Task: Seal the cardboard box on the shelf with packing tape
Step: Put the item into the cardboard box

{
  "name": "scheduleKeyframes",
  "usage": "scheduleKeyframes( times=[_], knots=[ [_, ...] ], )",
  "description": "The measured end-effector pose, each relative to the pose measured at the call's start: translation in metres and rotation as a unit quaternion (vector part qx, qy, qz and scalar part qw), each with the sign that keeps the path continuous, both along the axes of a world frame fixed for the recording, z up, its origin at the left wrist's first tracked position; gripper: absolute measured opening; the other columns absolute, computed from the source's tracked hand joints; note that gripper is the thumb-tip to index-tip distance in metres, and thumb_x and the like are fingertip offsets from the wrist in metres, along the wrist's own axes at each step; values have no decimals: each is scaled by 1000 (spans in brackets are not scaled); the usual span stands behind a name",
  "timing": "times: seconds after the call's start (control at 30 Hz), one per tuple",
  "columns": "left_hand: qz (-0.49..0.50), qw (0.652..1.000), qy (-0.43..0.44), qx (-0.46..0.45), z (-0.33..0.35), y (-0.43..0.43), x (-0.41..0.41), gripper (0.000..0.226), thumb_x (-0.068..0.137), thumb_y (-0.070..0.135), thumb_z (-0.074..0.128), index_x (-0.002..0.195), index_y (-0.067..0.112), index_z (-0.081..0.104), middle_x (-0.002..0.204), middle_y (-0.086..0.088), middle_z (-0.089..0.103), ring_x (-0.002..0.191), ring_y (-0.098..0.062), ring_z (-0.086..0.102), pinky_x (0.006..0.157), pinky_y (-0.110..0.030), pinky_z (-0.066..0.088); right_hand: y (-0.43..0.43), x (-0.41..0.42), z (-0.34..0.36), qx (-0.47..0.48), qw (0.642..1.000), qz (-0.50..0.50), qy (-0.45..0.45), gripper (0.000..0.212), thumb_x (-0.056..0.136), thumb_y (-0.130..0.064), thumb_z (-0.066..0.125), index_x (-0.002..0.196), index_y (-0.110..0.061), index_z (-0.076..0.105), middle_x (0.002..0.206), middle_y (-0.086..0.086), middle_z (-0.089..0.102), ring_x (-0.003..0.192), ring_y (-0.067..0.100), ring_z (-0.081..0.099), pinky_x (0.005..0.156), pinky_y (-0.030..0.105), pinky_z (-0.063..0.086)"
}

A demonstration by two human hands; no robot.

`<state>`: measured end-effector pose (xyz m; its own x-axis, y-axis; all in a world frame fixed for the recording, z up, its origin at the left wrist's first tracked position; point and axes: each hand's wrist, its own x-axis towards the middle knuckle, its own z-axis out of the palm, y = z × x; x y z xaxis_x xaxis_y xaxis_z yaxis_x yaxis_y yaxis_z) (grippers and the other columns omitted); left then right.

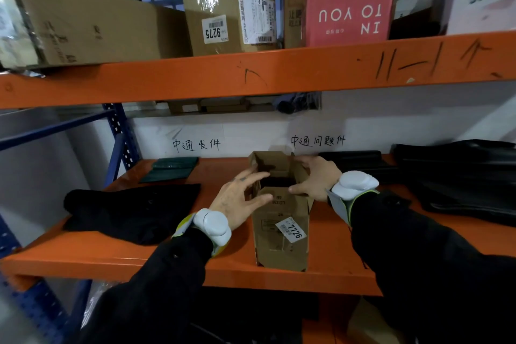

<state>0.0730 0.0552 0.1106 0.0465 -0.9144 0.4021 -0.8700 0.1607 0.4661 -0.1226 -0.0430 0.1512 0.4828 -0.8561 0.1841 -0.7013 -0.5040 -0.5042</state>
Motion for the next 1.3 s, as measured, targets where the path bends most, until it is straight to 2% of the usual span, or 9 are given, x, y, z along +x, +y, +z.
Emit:
scheduleKeyframes(
  times=[0.3, 0.5, 0.63, 0.73, 0.9, 1.0, 1.1, 1.23, 1.3],
  knots=[
    [-11, 1000, 15, -3, 3, 9, 1, 28, 90, 40, 69, 117, 36, 62, 155, 4, 40, 142, -13, 38, 107, -20, 29, 0, 14, 2, -17, 998, -22, 51, 85, 67, -33, 85, 141, -20, 46, 121, 7, 67, 110, 28, 63, 90, 31, 55],
    [-5, 1000, 15, -10, 2, 11, 2, 25, 89, 28, 71, 111, 33, 61, 156, 7, 38, 141, -11, 36, 104, -13, 23, 2, 23, 1, -4, 996, -26, 88, 101, 59, -44, 87, 145, -20, 41, 126, 7, 64, 113, 28, 62, 93, 33, 54],
    [1, 999, 7, -35, -6, 6, -3, 29, 85, 25, 75, 106, 29, 54, 149, 4, 43, 136, -15, 42, 97, -10, 24, 3, 25, -3, -27, 997, -26, 63, 73, 70, -27, 82, 134, -11, 51, 127, 14, 60, 114, 33, 58, 95, 40, 50],
    [-7, 999, 25, -42, -12, 2, -1, 38, 81, 29, 79, 102, 33, 47, 147, 5, 43, 131, -16, 46, 98, -18, 31, 3, 24, -4, -25, 998, -27, 60, 72, 72, -24, 82, 135, -9, 50, 129, 16, 56, 117, 34, 55, 96, 40, 47],
    [-37, 996, 84, -9, -16, 1, 6, 38, 85, 31, 76, 109, 36, 47, 154, 4, 39, 140, -14, 39, 110, -29, 34, 6, 14, -1, 6, 997, -24, 66, 73, 75, -25, 81, 137, -9, 48, 132, 14, 56, 120, 33, 54, 93, 37, 44],
    [-71, 991, 104, 34, -14, -2, 11, 52, 90, 27, 71, 130, 45, 44, 160, 7, 29, 148, -11, 27, 120, -37, 27, 10, 11, 1, -6, 996, -12, 89, 61, 73, -46, 78, 123, -15, 60, 118, 6, 67, 105, 27, 64, 80, 29, 48],
    [-92, 987, 118, 60, -9, -1, 10, 73, 92, 21, 69, 145, 53, 31, 159, 20, 24, 144, 6, 20, 117, -17, 20, 12, 7, 5, -3, 999, -20, 35, 58, 80, -63, 62, 122, -23, 64, 117, 2, 68, 109, 27, 63, 87, 28, 51],
    [-95, 985, 130, 62, -12, 0, 10, 73, 95, 20, 66, 148, 52, 27, 159, 18, 27, 143, 5, 22, 110, -10, 17, 4, 3, 10, 22, 999, -43, -9, 54, 92, -54, 53, 135, -21, 56, 131, 5, 61, 119, 27, 57, 97, 28, 45],
    [-98, 985, 130, 59, -13, 2, 10, 70, 96, 19, 64, 149, 48, 28, 158, 18, 26, 139, 13, 21, 103, 2, 16, -1, 2, 6, 39, 998, -40, -27, 54, 93, -48, 55, 141, -25, 49, 138, 4, 56, 123, 26, 55, 95, 25, 41]
  ],
)
